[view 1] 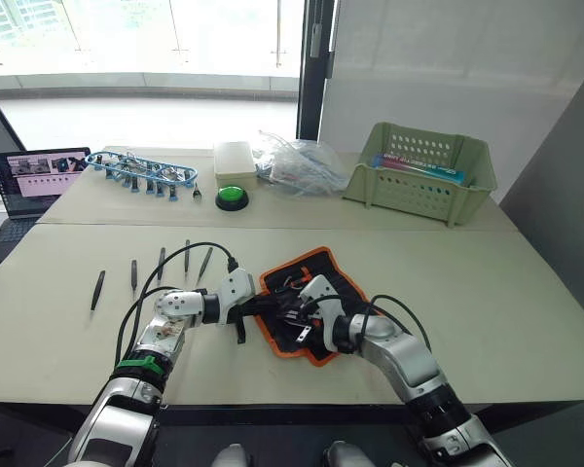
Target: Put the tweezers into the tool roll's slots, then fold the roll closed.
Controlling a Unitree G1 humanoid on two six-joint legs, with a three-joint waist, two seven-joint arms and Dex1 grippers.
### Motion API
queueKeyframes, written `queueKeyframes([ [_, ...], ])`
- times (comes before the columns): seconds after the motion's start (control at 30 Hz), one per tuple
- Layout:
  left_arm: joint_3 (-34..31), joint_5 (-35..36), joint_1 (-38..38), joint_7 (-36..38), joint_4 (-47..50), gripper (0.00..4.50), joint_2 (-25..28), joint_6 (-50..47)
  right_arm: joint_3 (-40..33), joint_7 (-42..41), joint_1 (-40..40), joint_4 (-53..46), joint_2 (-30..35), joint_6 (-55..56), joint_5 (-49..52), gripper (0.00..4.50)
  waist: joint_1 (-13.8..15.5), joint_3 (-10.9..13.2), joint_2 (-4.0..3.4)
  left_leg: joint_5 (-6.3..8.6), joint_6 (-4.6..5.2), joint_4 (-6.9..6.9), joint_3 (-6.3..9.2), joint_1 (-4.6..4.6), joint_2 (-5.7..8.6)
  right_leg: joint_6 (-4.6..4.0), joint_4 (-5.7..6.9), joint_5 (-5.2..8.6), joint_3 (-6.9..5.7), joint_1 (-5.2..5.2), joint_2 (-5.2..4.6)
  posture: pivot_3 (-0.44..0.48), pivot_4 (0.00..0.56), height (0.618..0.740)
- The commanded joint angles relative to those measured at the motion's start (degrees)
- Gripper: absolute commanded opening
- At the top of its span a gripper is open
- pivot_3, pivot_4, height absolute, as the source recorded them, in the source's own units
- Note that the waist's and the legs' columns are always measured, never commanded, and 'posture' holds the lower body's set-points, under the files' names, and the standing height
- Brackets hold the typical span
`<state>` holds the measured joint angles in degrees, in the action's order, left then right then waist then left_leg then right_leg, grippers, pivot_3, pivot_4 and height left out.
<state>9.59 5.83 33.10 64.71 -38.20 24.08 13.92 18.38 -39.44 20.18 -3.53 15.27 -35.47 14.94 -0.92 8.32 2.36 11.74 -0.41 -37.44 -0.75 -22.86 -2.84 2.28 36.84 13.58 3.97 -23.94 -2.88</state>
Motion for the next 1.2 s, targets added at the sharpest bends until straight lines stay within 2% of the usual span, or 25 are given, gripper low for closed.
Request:
queueKeyframes([
  [0.03,1.26,-2.83,-1.89,-0.28,-2.25,0.05,1.31,-0.03,0.7,-1.87,-5.32,-7.11,3.93,-6.02,2.04,0.0,-0.03,-0.02,-0.02,0.0,0.0,0.01,0.0,-0.02,0.0,0.0,-0.02,0.0,0.0,-0.01,0.0,0.0,0.15,0.738],
  [0.23,1.51,-2.68,-2.23,-0.32,-2.2,0.05,1.42,0.67,-0.26,-0.91,-10.8,-15.6,7.74,-11.47,4.33,0.0,-0.09,-0.11,-0.03,0.0,0.0,0.09,0.01,0.02,-0.02,-0.06,-0.04,0.05,0.0,-0.03,0.02,0.0,0.15,0.738],
  [0.47,0.82,-2.13,-2.07,-0.44,-2.6,0.05,1.88,2.89,-0.69,1.16,-9.4,-16.12,6.48,-8.93,3.94,0.0,-0.28,-0.13,-0.05,0.0,-0.01,0.12,0.04,0.04,-0.03,-0.15,-0.07,0.09,0.01,-0.06,0.06,0.0,0.15,0.738],
  [0.57,-2.57,3.32,-2.81,1.57,1.07,0.05,1.93,0.65,-3.96,0.04,-8.24,-18.73,5.23,-4.23,6.14,0.0,-0.43,-0.1,-0.06,0.0,0.0,0.13,0.06,-0.02,-0.05,-0.13,-0.06,0.06,0.05,-0.16,0.13,0.0,0.15,0.738],
  [0.7,-8.33,12.26,-6.08,3.71,11.43,0.05,3.81,-7.49,-9.85,0.36,-8.68,-23.09,4.58,-2.76,10.24,0.0,-1.05,0.03,-0.06,0.0,0.0,0.13,0.14,-0.34,-0.13,-0.07,-0.06,0.01,0.08,-0.43,0.24,0.0,0.15,0.738],
  [0.8,-13.22,17.98,-10.04,3.28,19.14,0.05,6.72,-14.39,-15.3,0.83,-10.3,-25.9,5.36,-2.5,13.35,0.0,-1.24,0.14,0.01,0.0,0.0,0.25,0.3,-0.43,-0.14,-0.09,-0.14,0.02,0.0,-0.46,0.27,0.0,0.15,0.738],
  [0.9,-19.92,20.1,-16.29,0.77,23.47,0.05,11.4,-17.29,-24.27,1.33,-13.6,-27.03,7.11,-0.82,16.07,0.0,-1.32,0.16,-0.01,0.0,-0.01,0.46,0.33,-0.39,-0.14,-0.11,-0.23,0.05,-0.01,-0.45,0.25,0.0,0.15,0.738],
  [1.0,-29.02,20.91,-23.02,-3.06,23.74,0.0,16.29,-17.11,-33.28,-0.94,-19.3,-23.18,10.95,5.35,15.15,0.81,-1.46,0.18,-0.04,0.01,-0.01,0.62,0.31,-0.35,-0.15,-0.14,-0.47,0.07,-0.01,-0.42,0.22,0.0,0.15,0.738],
  [1.03,-33.3,21.41,-26.02,-4.1,22.54,0.53,18.26,-17.25,-37.43,-1.87,-21.35,-19.61,11.74,8.81,15.1,1.11,-1.48,0.19,-0.02,0.01,-0.01,0.68,0.3,-0.36,-0.16,-0.14,-0.58,0.06,-0.03,-0.41,0.22,0.0,0.15,0.738],
  [1.17,-43.36,21.24,-35.85,-5.68,18.31,1.75,22.65,-15.33,-46.0,-4.37,-26.99,-8.81,14.47,18.52,13.3,2.52,-1.46,0.27,-0.02,0.03,-0.03,0.74,0.23,-0.34,-0.19,-0.21,-0.72,0.1,-0.07,-0.41,0.16,0.0,0.15,0.738],
  [1.2,-45.18,20.84,-38.2,-5.63,16.59,2.11,23.35,-14.3,-47.44,-4.77,-28.11,-6.49,14.87,20.46,12.95,2.89,-1.46,0.28,-0.05,0.03,-0.03,0.75,0.18,-0.32,-0.19,-0.5,-0.73,0.27,-0.07,-0.41,0.11,0.0,0.15,0.738],
])
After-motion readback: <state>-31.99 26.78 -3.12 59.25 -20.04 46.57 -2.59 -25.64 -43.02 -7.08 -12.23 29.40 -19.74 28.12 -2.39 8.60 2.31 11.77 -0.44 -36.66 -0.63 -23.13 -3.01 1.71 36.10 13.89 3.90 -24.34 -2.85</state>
